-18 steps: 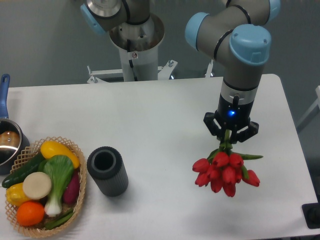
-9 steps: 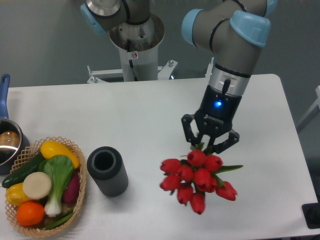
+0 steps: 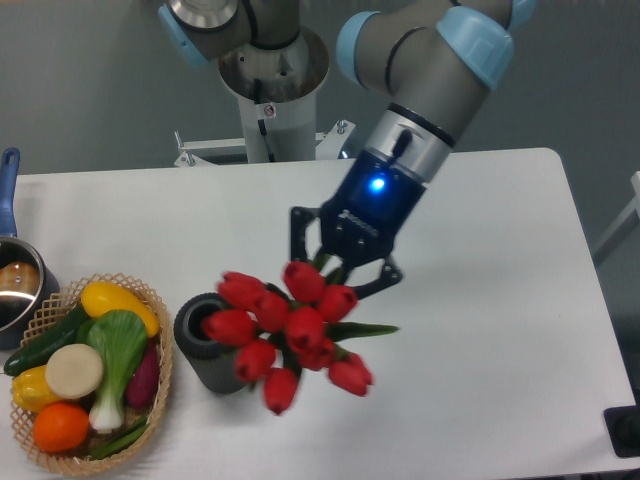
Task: Insert the flowers into the vase
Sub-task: 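Lower the tulip stems into the dark grey vase opening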
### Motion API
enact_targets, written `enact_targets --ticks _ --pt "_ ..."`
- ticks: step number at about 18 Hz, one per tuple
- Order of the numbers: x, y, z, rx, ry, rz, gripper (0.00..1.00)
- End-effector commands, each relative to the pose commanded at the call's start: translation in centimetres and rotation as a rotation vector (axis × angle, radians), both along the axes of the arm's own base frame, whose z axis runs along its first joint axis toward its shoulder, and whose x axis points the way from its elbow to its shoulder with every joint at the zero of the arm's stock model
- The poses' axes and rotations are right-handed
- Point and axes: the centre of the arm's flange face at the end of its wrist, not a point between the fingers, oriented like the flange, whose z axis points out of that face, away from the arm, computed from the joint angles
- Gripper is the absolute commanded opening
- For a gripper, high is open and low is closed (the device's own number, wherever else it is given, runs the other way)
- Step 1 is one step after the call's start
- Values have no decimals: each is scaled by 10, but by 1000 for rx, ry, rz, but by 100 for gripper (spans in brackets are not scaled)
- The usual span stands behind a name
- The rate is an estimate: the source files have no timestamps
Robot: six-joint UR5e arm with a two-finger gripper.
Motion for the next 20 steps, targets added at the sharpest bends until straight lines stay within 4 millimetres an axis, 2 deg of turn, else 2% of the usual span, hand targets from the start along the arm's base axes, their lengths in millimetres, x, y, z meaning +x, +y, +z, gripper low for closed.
enact_targets --ticks 3,7,9,12,20 --pt "5 2 7 68 -43 -50 0" --pt "7 19 -12 66 -60 -80 1" --pt "22 30 -14 66 -61 -110 1" --pt "28 37 -26 56 -78 -125 2" --pt "26 39 -37 50 -79 -128 3"
